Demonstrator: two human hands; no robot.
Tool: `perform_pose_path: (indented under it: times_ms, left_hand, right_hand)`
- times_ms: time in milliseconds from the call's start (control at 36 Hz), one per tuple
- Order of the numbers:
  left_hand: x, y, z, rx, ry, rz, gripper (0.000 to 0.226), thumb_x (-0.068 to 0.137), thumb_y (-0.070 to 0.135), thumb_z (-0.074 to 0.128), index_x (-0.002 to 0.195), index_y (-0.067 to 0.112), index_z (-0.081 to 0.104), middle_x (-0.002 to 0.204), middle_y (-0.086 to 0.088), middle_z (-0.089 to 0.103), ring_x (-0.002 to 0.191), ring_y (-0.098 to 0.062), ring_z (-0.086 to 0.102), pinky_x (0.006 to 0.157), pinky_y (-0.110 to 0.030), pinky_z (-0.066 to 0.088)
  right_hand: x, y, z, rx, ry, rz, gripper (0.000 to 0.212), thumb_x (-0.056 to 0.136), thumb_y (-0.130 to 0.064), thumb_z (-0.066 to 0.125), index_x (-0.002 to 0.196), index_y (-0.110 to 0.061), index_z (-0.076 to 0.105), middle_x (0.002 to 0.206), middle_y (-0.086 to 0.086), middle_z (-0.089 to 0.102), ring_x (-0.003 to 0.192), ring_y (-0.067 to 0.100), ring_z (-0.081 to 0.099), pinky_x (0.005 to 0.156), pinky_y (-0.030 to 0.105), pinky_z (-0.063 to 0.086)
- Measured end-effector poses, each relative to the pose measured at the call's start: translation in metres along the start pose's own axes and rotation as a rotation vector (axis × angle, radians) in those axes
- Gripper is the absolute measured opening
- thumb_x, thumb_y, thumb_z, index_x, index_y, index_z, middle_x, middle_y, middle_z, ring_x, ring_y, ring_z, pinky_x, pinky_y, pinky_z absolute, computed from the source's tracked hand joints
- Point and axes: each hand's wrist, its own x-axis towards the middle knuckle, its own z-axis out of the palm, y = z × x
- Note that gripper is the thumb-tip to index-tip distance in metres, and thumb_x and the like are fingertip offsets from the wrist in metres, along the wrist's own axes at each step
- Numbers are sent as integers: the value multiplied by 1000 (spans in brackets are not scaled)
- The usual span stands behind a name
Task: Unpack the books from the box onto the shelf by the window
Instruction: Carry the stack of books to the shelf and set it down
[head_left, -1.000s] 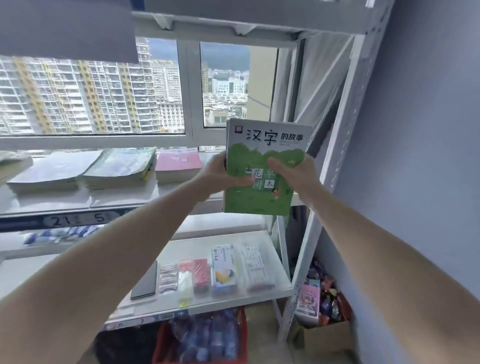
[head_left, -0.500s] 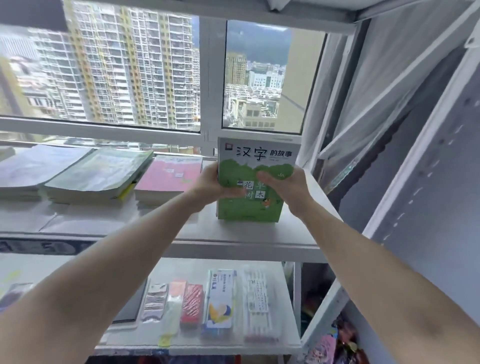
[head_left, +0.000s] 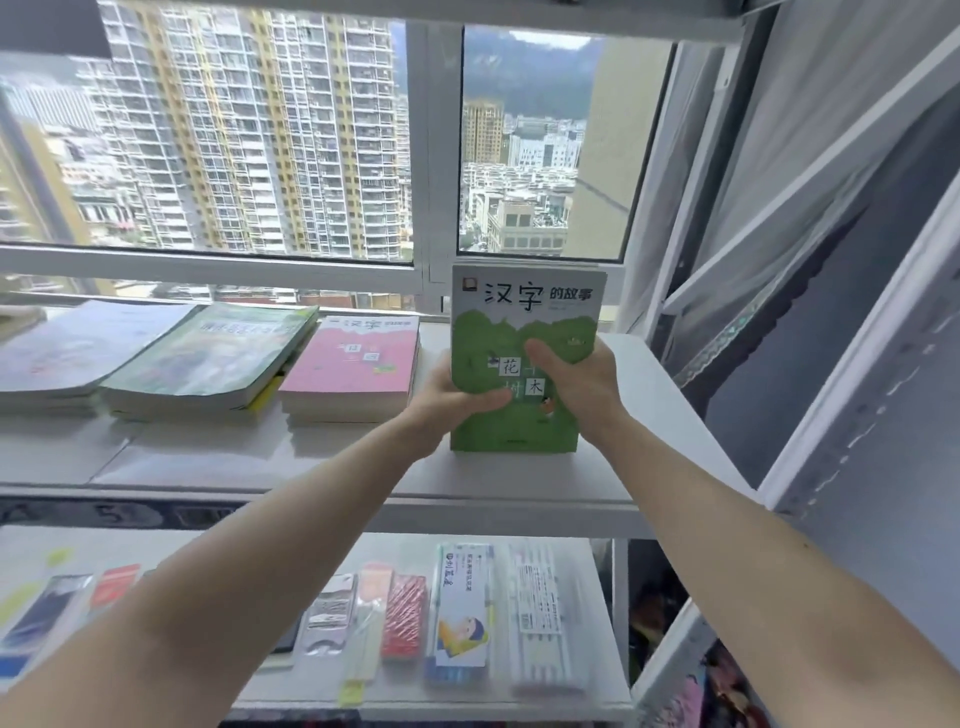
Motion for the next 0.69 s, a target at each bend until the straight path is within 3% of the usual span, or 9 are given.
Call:
perform_pose_path:
  times_ms: [139, 250, 333, 389, 444, 556, 694]
  left_hand:
    - [26, 25, -3, 29, 47, -212, 50, 72, 6, 84, 118, 5, 63, 107, -11, 74, 98, -28, 71, 87, -45, 58]
    - [43, 34, -4, 97, 166, -365, 45, 66, 19, 91, 99, 9, 62, 93, -8, 74, 81, -23, 73, 73, -36, 61]
    - [53, 30, -8, 293, 258, -335, 41, 66, 35, 90, 80, 17, 55, 84, -2, 69, 76, -17, 69, 66, -30, 57]
    - [59, 29, -10, 459, 269, -334, 43, 69, 45, 86, 76, 19, 52, 80, 2, 63, 72, -13, 62, 57, -25, 49]
    - [62, 30, -11, 596, 260, -368, 47, 70, 52, 82, 80, 17, 52, 80, 3, 58, 75, -15, 59, 57, -25, 43]
    - [68, 25, -12, 720, 233, -428, 55, 71, 55, 80, 100, 16, 54, 96, -2, 59, 89, -21, 58, 72, -27, 46]
    - [70, 13, -12, 869, 214, -447, 72, 73, 57, 78, 120, 7, 56, 111, -6, 62, 101, -23, 60, 73, -28, 44]
  right_hand:
    - [35, -13, 8, -56, 45, 192, 44, 65, -42, 89, 95, -15, 72, 95, 3, 78, 79, 17, 75, 60, 28, 59]
    - [60, -16, 16, -233, 87, 440, 92, 54, -62, 86, 121, -4, 59, 114, 12, 68, 104, 33, 65, 88, 48, 55]
    - [75, -11, 24, -282, 112, 538, 100, 53, -60, 88, 125, -1, 53, 116, 14, 65, 99, 34, 66, 72, 47, 58]
    - [84, -3, 29, -276, 101, 602, 98, 53, -55, 90, 126, 0, 54, 116, 17, 67, 90, 34, 69, 69, 47, 60]
    - [89, 7, 31, -337, 77, 633, 95, 56, -54, 90, 126, 1, 56, 117, 18, 67, 82, 30, 69, 71, 44, 59]
    - [96, 21, 34, -560, 71, 608, 106, 57, -61, 86, 131, 6, 49, 128, 18, 61, 105, 30, 62, 92, 39, 53]
    - [94, 28, 38, -784, 48, 586, 106, 59, -66, 82, 133, 2, 48, 129, 15, 59, 115, 30, 59, 83, 33, 49]
